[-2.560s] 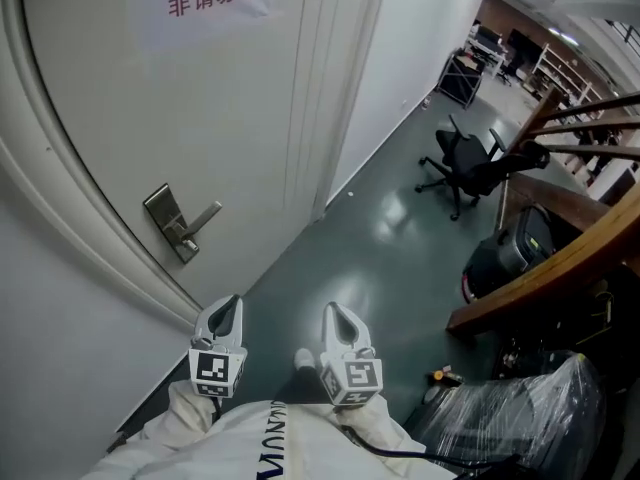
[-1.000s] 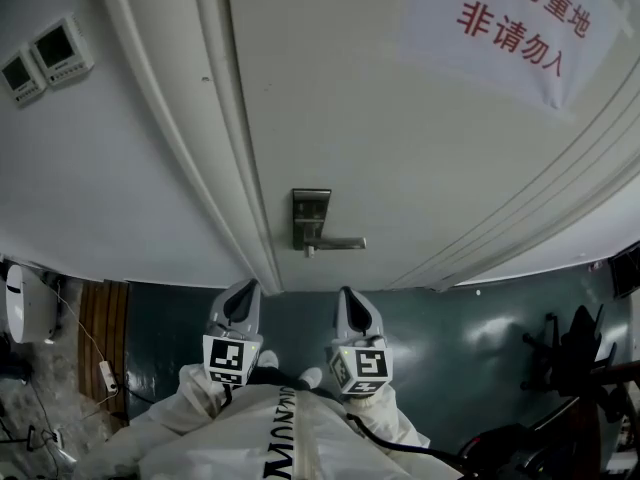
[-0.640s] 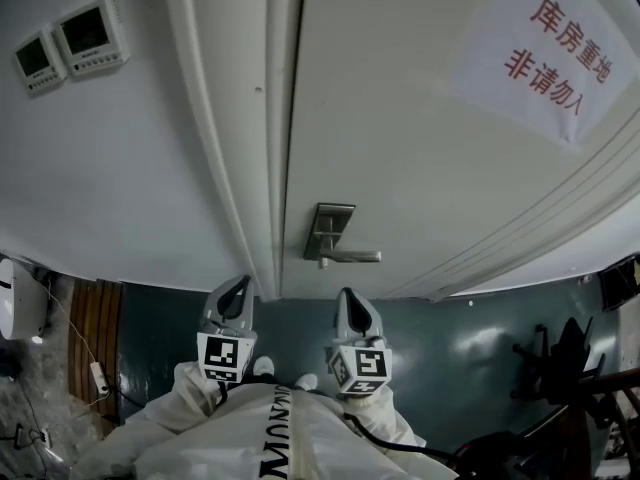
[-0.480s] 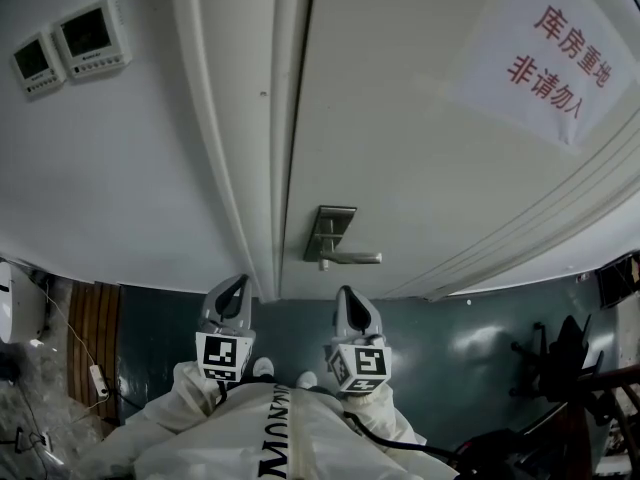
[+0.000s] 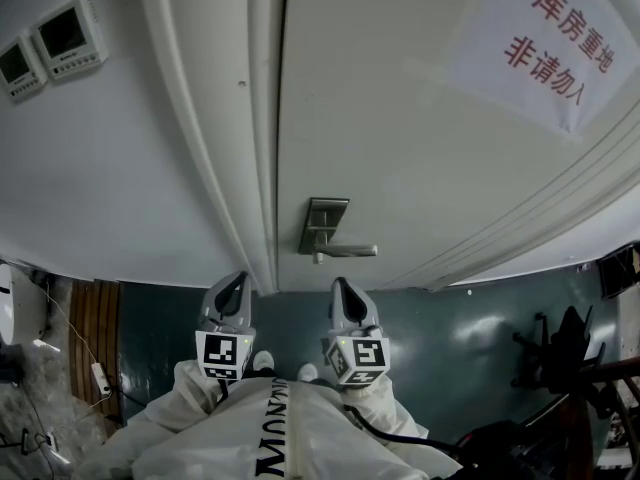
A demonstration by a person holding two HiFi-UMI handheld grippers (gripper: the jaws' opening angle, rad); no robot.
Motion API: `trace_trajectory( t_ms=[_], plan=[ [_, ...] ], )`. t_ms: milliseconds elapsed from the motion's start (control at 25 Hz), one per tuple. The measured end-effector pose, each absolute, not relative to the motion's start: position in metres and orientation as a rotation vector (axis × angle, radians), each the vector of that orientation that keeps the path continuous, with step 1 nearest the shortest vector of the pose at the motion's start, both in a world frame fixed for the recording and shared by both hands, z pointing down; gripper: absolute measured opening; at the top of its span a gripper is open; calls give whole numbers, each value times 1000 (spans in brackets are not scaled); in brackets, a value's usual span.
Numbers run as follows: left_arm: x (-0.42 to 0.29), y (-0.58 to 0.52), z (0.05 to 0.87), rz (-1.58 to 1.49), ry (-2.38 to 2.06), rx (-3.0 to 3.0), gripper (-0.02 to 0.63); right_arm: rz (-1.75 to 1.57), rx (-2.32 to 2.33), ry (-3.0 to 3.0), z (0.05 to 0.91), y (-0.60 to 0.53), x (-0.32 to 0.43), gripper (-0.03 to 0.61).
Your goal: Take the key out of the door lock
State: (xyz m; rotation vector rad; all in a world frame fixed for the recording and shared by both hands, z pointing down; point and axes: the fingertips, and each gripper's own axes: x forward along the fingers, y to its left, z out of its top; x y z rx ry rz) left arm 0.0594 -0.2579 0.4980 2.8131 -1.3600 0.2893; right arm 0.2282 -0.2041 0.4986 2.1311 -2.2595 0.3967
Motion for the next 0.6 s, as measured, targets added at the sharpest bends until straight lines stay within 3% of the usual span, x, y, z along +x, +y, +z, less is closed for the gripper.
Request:
trace_trajectory(
  t_ms=[160,240,360,480,600],
  plan=[
    [62,-258,497,294,-1369,2814,0,430,2123,-2280,502,-204,228,3],
    [63,-258,496,297,-1372,2815,0,475,2100,-2302,508,-206,225,69],
    [62,-258,495,297,-1382,2815,0,612,2091,-2343,520,-209,222,74],
    [59,-257,494,304,-1393,2812,0,933,2108,-2447,536,-213,223,99],
    [54,-257,493,316,-1411,2809,0,1508,2089,-2597,549,-219,226,154]
  ],
)
